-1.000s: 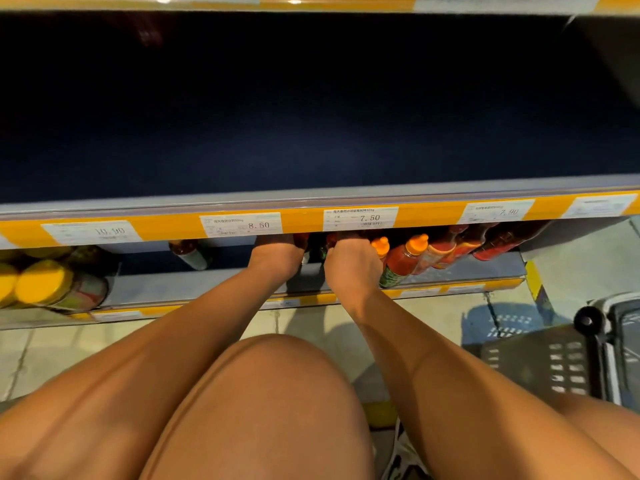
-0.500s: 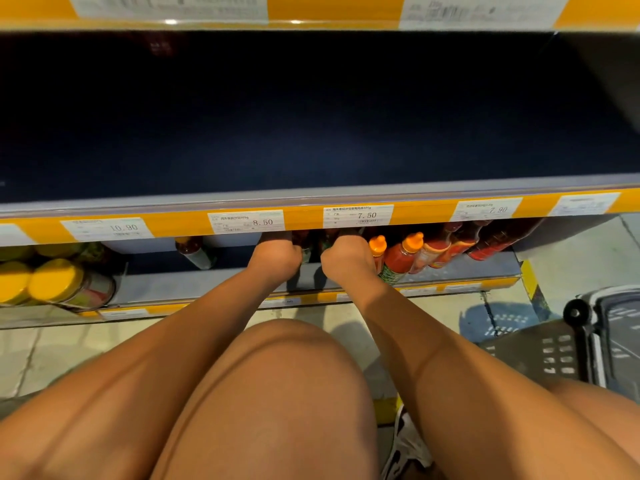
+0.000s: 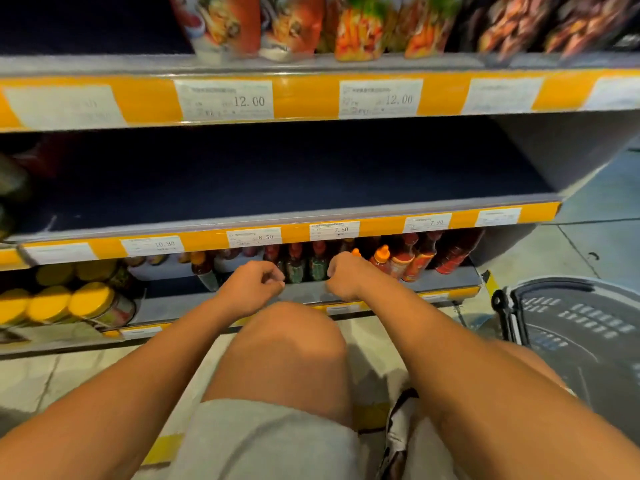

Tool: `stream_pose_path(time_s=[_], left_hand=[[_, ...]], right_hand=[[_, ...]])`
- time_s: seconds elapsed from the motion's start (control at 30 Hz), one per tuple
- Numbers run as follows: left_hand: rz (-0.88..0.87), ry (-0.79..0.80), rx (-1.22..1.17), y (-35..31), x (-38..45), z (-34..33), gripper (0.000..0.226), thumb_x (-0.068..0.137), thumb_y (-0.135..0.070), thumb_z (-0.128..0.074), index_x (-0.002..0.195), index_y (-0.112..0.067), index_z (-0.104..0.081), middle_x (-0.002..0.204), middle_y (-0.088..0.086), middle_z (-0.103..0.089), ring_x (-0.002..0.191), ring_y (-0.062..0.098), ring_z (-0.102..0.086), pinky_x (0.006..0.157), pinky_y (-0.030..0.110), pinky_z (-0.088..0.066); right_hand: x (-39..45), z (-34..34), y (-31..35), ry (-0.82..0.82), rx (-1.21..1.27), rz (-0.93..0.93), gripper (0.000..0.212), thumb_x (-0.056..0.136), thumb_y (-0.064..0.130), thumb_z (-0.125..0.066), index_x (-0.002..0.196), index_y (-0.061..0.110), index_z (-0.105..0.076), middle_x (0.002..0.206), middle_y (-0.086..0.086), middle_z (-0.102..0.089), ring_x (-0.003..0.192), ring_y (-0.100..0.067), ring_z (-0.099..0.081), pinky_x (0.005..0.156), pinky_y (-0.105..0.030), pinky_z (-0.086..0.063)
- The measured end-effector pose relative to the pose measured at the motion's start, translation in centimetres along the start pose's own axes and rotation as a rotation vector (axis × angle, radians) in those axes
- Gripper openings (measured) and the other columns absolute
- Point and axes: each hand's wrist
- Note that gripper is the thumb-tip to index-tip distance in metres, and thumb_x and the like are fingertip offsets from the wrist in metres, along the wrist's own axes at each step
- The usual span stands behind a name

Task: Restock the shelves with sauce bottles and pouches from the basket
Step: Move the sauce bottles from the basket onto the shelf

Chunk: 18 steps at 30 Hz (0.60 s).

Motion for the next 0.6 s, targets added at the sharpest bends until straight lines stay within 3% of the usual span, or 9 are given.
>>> stream_pose_path(time_s=[0.1,0.17,0.3,0.4,0.5,0.6], left_hand=[[-0.040,0.039,0.024,-1.2,-2.1,1.5,0.003,0.097,-0.018,-0.070,0.097,-0.018,-0.072,0.096,-0.001,-0.074,0.094,0.017,-0.070,0.086,0.036,-0.055],[-0.070,0.042,0.051,-2.4,-3.4,2.5,0.005,0.096,-0.017,-0.070,0.094,-0.021,-0.073,0.095,-0.006,-0.075,0.092,0.010,-0.069,0.085,0.033,-0.053],[-0.196,0.020,0.130,-6.6,-5.5,4.3,0.006,0.098,-0.025,-0.068,0.098,-0.027,-0.073,0.098,-0.009,-0.074,0.094,0.008,-0.067,0.085,0.035,-0.055],[-0.298,-0.004,0.158,-11.8,-6.7,5.1,0.009,0.099,-0.033,-0.067,0.103,-0.029,-0.074,0.098,-0.007,-0.074,0.092,0.013,-0.069,0.083,0.041,-0.059],[-0.447,0.037,0.190,-18.2,-7.7,4.2,0.011,0.098,-0.037,-0.068,0.106,-0.033,-0.074,0.096,-0.012,-0.074,0.089,0.006,-0.068,0.081,0.035,-0.057],[-0.581,0.164,0.194,-24.5,-8.9,0.8,0.010,0.100,-0.037,-0.066,0.108,-0.034,-0.072,0.091,-0.015,-0.075,0.084,0.003,-0.069,0.072,0.023,-0.056]], right_hand=[[-3.7,2.0,0.0,0.020,-0.025,0.057,0.026,0.095,0.021,-0.065,0.111,0.000,-0.070,0.113,-0.021,-0.071,0.087,-0.027,-0.063,0.080,-0.037,-0.053],[-6.4,3.6,-0.4,-0.006,0.001,0.098,0.031,0.095,0.026,-0.068,0.112,0.000,-0.071,0.114,-0.022,-0.070,0.082,-0.024,-0.062,0.087,-0.040,-0.053],[-13.0,6.3,-3.3,-0.166,0.103,0.167,0.033,0.092,0.037,-0.070,0.122,0.023,-0.068,0.096,0.008,-0.067,0.084,-0.012,-0.065,0.078,-0.036,-0.056],[-18.3,7.1,-7.8,-0.289,0.253,0.187,0.027,0.093,0.038,-0.069,0.119,0.033,-0.068,0.099,0.012,-0.072,0.093,-0.006,-0.068,0.085,-0.035,-0.058],[-23.6,6.4,-14.1,-0.415,0.405,0.109,0.021,0.092,0.029,-0.071,0.112,0.036,-0.071,0.097,0.015,-0.074,0.092,-0.001,-0.069,0.085,-0.029,-0.058],[-28.4,4.2,-21.6,-0.504,0.483,-0.052,0.024,0.093,0.021,-0.074,0.116,0.025,-0.071,0.102,0.007,-0.075,0.095,-0.002,-0.069,0.093,-0.033,-0.056]])
Point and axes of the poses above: each hand's wrist, its own x-axis towards the middle knuckle, its own z-axis out of the back of the hand, y = z × x
